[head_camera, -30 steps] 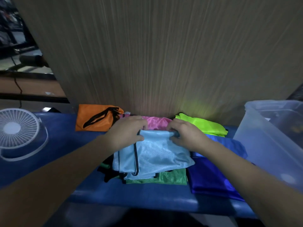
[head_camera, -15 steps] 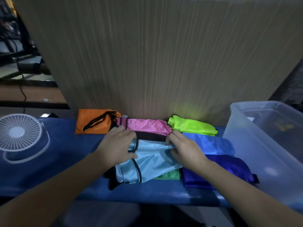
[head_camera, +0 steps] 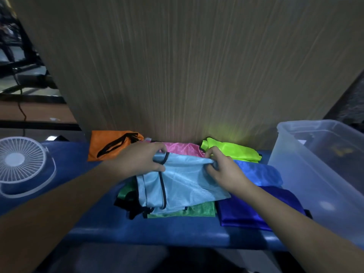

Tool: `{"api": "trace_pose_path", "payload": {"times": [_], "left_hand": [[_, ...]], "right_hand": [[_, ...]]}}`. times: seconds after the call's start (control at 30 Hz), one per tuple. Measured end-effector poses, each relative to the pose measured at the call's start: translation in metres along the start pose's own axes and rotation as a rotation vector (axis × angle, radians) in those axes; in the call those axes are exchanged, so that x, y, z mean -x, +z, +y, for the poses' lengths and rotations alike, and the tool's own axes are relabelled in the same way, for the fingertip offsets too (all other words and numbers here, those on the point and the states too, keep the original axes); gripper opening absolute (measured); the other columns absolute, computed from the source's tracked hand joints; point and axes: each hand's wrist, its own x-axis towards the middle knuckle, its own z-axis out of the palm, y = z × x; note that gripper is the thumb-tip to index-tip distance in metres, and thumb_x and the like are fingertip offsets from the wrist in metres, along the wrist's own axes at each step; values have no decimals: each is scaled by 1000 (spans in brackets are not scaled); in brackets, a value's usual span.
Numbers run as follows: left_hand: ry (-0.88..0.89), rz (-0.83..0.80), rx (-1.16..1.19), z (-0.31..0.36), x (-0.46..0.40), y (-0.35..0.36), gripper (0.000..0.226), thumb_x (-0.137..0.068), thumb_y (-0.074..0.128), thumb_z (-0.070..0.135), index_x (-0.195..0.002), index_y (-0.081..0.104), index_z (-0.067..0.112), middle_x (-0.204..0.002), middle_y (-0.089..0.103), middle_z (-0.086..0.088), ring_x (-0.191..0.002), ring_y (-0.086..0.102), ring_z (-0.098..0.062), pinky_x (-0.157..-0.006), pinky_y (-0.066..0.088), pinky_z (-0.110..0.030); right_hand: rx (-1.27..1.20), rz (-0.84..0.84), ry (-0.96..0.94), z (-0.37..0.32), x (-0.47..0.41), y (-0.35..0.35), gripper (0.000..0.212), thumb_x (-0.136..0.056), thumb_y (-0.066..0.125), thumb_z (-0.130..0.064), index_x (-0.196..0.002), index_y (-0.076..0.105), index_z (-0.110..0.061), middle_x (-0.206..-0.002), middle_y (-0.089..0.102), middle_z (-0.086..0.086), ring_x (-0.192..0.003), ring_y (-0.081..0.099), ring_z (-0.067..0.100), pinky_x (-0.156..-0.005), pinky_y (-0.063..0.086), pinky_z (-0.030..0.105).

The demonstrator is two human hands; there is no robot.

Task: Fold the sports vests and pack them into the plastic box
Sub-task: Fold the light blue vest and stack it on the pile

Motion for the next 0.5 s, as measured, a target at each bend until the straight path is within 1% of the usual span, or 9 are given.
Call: {"api": "trace_pose_path", "payload": {"times": [0.07, 0.13, 0.2, 0.23, 0.3, 0.33, 0.4, 0.47, 0.5], "left_hand": [[62, -22, -3, -2, -11, -6, 40, -83, 73, 49, -118, 60, 35, -102, 63, 8, -102, 58, -17, -79, 45, -32], [154, 27, -85, -3, -20, -7, 29, -87, 70, 45, -112, 63, 32, -105, 63, 10, -105, 60, -18, -82, 39, -30], [278, 145, -216, -3, -24, -2, 26, -87, 71, 36, -110, 60, 31, -102, 54, 9, -98, 59, -17, -79, 30, -29], [343, 207, -289, -3, -24, 4, 28, -83, 74, 29, -106, 58, 30, -98, 50, 7, -92, 58, -17, -76, 30, -30], [431, 300, -354, -1, -18, 18, 38, -70, 78, 10, -97, 57, 25, -90, 46, 3, -79, 54, -19, -69, 34, -32], [471, 344, -368, -1, -13, 25, 41, -66, 77, 1, -95, 58, 22, -87, 45, 1, -75, 50, -20, -65, 34, -32], [533, 399, -378, -4, 0, 38, 47, -63, 74, -8, -99, 62, 20, -86, 44, 0, -74, 46, -19, -63, 30, -31], [555, 395, -379, -9, 15, 48, 56, -62, 75, -10, -106, 64, 21, -88, 46, 1, -75, 45, -18, -61, 33, -31], [554, 385, -384, -13, 21, 53, 58, -61, 76, -9, -109, 64, 22, -90, 48, 1, -76, 46, -17, -62, 36, -31]], "right_hand": [[-39, -7, 38, 2, -4, 1, 16, -93, 54, -16, -104, 54, -28, -66, 59, -22, -58, 53, -1, -56, 39, 29], [-24, -20, 29, 3, -6, 2, 21, -94, 54, -14, -108, 60, -29, -74, 65, -18, -69, 59, 2, -64, 49, 35], [59, -37, 8, 7, -5, 4, 28, -94, 53, -13, -116, 61, -29, -90, 71, -6, -83, 63, 17, -70, 50, 38], [138, -39, -12, 11, -4, 6, 34, -93, 53, -11, -122, 60, -28, -99, 71, -1, -88, 64, 22, -70, 49, 37], [320, -41, -88, 19, 1, 8, 44, -90, 52, -9, -130, 57, -28, -114, 68, 1, -95, 65, 29, -70, 49, 39], [385, -40, -148, 21, 5, 9, 47, -87, 52, -9, -129, 56, -28, -116, 67, 0, -94, 66, 30, -69, 51, 40], [470, -21, -286, 25, 14, 11, 49, -80, 47, -11, -124, 60, -25, -110, 66, -1, -87, 67, 29, -66, 53, 37], [527, -23, -365, 27, 21, 12, 48, -79, 41, -16, -121, 64, -21, -109, 66, -1, -88, 66, 25, -70, 55, 34], [541, -39, -381, 28, 24, 13, 47, -80, 40, -19, -121, 64, -20, -111, 64, 0, -91, 65, 24, -73, 55, 36]]}}
